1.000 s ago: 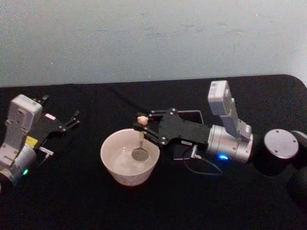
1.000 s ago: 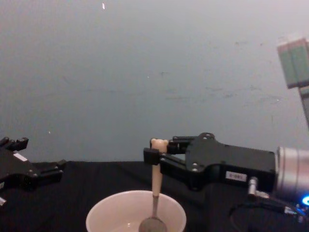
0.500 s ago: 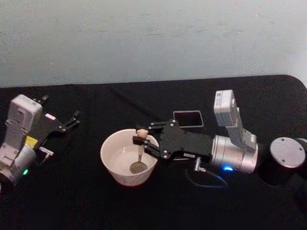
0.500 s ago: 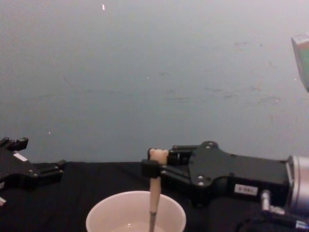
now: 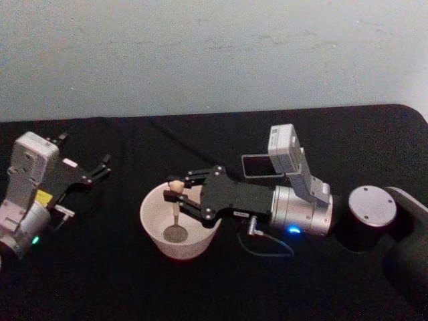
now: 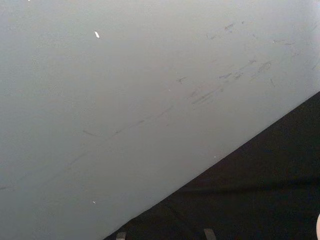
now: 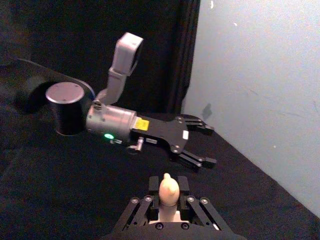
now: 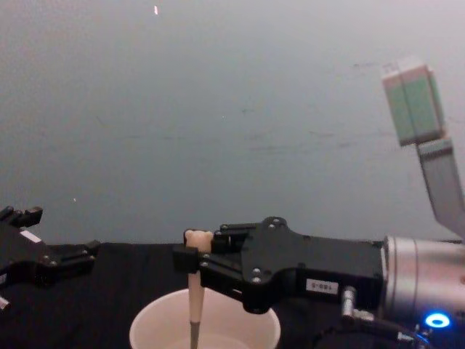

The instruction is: Pick up the stirring spoon with one hand, stir inside the cup, then place it back in its original position.

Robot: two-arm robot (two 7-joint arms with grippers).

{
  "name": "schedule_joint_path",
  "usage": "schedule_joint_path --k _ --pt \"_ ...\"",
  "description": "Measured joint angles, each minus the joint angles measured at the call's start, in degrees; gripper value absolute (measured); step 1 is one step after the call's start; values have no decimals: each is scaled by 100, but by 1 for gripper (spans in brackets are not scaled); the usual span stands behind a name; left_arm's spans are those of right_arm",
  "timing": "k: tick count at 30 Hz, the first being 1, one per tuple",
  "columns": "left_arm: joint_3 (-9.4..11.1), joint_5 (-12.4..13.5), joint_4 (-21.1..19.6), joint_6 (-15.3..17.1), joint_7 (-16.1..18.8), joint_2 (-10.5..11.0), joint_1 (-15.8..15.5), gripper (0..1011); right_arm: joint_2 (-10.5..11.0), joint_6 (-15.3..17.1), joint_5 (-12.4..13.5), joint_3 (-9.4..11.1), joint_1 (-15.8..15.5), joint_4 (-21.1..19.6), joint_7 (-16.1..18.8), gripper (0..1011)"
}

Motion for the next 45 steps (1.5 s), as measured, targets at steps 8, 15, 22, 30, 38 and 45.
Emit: schedule_joint_path --k 8,15,22,30,38,45 --pt "0 0 0 0 0 0 0 1001 -178 -96 -89 82 203 384 -168 214" --pt "0 0 0 0 0 0 0 1001 -176 -116 -121 188 235 475 -256 214" --pt "0 0 0 0 0 0 0 1001 -119 -95 -138 253 177 430 -276 214" --pt "0 0 0 0 0 0 0 1001 63 -41 -113 356 20 157 -290 214" --pt "0 0 0 0 1 0 0 1001 327 73 1 419 -240 -266 -270 214" --pt "0 0 0 0 0 0 0 1001 473 172 69 373 -413 -543 -192 214"
